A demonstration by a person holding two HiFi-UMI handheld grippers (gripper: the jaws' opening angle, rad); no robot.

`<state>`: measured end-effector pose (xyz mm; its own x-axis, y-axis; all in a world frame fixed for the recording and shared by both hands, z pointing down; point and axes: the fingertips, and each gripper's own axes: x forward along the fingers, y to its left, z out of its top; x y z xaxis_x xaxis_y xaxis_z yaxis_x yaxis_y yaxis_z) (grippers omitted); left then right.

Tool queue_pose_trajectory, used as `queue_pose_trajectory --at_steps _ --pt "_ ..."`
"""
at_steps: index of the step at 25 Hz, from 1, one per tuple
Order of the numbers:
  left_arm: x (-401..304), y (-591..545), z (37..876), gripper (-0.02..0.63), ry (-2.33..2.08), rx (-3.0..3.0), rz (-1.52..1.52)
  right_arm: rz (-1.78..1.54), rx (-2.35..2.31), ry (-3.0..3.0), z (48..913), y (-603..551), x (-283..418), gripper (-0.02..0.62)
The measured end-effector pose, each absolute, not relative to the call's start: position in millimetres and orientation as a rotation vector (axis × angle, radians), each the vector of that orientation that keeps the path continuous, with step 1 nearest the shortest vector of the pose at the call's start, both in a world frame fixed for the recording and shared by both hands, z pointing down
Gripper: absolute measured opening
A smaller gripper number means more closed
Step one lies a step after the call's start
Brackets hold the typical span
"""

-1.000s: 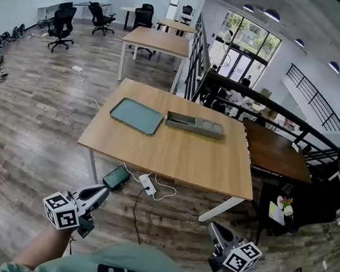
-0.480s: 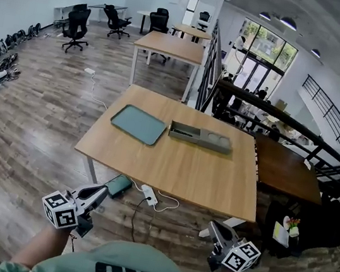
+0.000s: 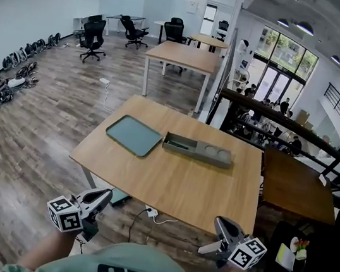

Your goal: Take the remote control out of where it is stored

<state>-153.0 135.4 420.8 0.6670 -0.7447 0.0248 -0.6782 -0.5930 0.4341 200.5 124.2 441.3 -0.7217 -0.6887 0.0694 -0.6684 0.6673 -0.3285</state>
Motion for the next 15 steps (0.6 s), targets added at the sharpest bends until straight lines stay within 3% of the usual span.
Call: queue_pose_trajectory --at_steps 9,15 --pt "-116 84 434 -0.008 -1.077 2.439 -0.169 -0.620 -1.176 2.772 467 82 236 0.003" --pt "-121 25 449 -0.008 -0.942 2.467 -0.194 -0.627 -1.290 2.755 468 45 221 0.003"
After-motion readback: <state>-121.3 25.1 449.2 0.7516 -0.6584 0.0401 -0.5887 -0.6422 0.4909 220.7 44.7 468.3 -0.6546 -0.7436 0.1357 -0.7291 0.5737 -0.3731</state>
